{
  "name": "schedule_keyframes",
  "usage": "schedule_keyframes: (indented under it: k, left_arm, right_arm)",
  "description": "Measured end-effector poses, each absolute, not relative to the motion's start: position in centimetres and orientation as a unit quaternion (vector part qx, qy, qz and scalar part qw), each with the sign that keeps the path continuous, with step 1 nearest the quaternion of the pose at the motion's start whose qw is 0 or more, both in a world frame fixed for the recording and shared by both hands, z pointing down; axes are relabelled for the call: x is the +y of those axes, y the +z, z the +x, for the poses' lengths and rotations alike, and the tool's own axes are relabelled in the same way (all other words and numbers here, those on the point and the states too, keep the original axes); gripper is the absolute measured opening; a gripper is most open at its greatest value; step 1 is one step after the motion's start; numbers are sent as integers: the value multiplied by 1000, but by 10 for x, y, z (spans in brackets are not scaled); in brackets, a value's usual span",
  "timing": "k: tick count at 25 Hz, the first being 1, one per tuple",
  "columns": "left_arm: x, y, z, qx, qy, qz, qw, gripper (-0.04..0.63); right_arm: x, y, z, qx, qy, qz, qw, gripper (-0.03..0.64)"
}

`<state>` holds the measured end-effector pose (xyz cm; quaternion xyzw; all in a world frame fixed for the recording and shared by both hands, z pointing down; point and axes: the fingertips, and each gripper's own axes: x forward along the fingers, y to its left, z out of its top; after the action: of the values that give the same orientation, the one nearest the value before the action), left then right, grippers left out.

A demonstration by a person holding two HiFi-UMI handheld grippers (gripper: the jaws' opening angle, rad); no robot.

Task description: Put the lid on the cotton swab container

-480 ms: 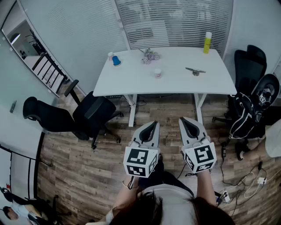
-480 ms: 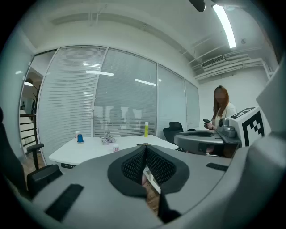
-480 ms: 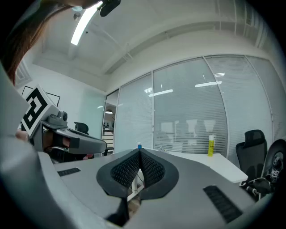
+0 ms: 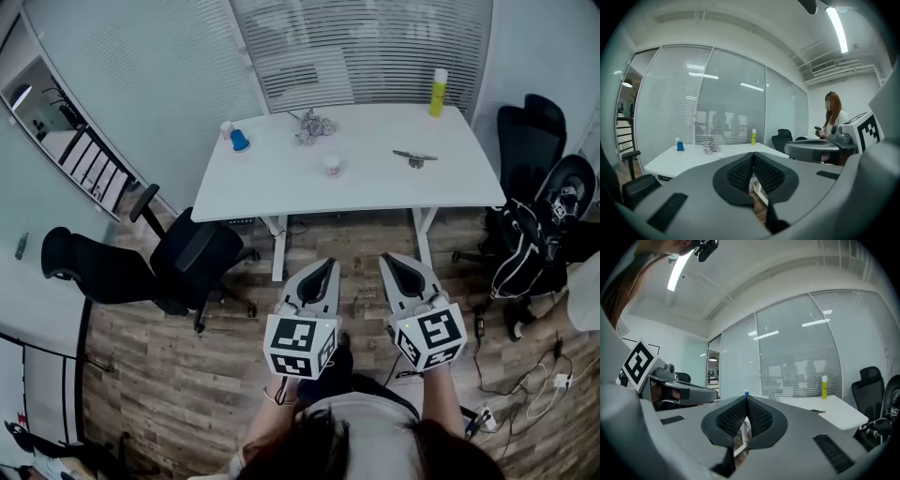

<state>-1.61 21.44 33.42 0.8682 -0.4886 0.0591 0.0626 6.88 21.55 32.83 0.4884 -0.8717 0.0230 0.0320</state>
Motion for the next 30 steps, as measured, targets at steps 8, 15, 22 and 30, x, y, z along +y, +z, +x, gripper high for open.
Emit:
schedule_keyframes:
  k: [8, 15, 22, 30]
  left_arm:
    - [170, 335, -23, -476, 52, 876, 65, 20]
    - [129, 336, -29, -467, 52, 880, 64, 20]
    - [91, 340, -38, -458, 50, 885, 68, 20]
    - [58, 344, -54, -443, 49, 892, 74, 20]
  right_arm:
    - [176, 328, 65, -861, 58, 504, 15, 28]
    - [137, 332, 56, -861, 58, 505, 25, 28]
    - [97, 332, 40, -869, 52, 491, 21, 28]
    - [60, 330, 31, -851, 32, 523, 28, 28]
